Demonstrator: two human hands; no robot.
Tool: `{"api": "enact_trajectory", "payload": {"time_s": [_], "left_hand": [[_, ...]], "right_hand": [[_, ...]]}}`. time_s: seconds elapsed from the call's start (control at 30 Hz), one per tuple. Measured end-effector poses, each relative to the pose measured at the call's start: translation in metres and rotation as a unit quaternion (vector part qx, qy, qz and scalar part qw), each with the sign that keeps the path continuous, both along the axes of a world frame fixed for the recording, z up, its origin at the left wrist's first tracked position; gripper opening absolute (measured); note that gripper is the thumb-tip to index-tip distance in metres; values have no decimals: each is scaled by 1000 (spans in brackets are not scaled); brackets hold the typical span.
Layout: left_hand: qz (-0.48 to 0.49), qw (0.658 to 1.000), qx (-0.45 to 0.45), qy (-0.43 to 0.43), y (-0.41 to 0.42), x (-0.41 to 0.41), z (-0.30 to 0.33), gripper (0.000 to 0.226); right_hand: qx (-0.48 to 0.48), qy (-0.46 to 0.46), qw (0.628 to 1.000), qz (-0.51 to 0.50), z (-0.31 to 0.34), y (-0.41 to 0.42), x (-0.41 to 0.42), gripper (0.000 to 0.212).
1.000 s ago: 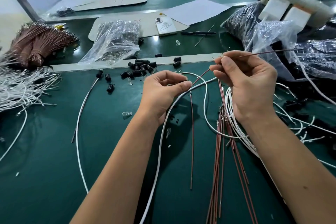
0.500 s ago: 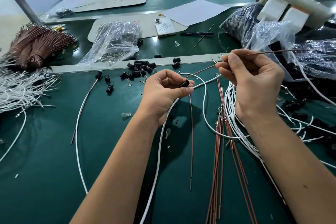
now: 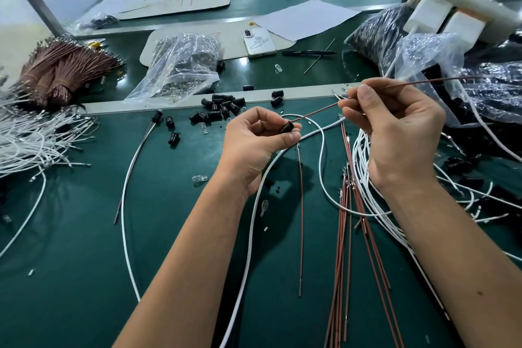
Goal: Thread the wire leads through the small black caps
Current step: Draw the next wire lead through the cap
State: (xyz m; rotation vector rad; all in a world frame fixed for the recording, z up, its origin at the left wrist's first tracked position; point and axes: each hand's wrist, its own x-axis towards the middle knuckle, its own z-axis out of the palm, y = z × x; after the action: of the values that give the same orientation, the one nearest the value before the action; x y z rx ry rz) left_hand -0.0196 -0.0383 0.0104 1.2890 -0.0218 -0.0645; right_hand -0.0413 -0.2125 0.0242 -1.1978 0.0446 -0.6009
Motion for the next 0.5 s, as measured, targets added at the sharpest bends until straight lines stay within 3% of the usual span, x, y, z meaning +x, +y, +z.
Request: {"api": "enact_trajectory", "payload": {"time_s": [0.23,0.5], "left_hand": [[10,1000,7,5,2,1,-1,34],[15,996,89,-23,2,1,-2,31]], "right_hand": [[0,5,1000,9,-3,-1,2,5],[-3,7,1000,15,-10,8,4,2]]}}
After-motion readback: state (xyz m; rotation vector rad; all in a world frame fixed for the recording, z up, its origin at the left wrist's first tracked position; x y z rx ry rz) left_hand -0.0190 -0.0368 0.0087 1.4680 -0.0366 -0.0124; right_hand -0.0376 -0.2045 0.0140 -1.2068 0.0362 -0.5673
